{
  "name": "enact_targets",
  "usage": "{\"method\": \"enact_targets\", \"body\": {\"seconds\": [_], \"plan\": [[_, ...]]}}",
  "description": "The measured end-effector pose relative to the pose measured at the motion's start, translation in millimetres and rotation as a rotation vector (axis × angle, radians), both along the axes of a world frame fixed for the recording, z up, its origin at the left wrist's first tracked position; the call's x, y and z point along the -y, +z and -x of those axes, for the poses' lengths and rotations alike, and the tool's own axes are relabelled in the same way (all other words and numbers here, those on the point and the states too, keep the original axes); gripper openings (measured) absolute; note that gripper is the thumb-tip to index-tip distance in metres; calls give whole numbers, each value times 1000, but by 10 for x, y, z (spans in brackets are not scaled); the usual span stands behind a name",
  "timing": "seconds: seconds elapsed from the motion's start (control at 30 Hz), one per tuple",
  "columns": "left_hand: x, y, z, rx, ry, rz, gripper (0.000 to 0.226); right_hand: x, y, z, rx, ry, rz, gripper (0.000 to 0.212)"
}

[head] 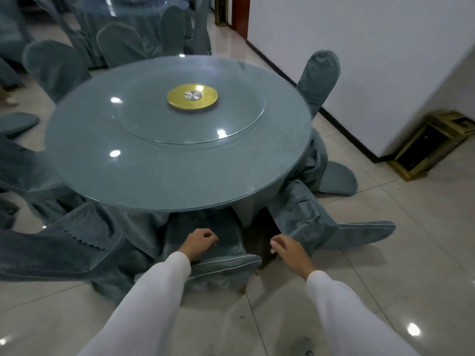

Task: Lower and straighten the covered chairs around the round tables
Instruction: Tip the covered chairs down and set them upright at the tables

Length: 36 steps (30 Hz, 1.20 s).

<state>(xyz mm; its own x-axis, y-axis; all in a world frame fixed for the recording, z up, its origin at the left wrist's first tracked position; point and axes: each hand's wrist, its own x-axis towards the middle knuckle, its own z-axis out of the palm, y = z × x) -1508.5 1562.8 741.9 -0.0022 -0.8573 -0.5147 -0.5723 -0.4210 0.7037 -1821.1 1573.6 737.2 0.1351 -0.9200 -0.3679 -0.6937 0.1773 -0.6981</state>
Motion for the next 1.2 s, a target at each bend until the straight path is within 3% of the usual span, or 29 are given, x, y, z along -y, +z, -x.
{"method": "enact_targets", "body": {"seconds": [0.23, 0.57, 1.0, 1.2], "plan": [[509, 10, 1403, -11, -9, -6, 16, 466, -33, 1415, -52, 2, -24, 15], [1129, 114, 3652, -29, -67, -8, 16, 982, 239, 3528, -51, -98, -39, 20], [2504, -262, 5511, 47, -133, 94, 17, 2060, 91, 5069, 32, -217, -91, 19], [3265, -371, 6130, -50, -61, 89, 17, 2856, -10, 5644, -10, -186, -106, 18]]}}
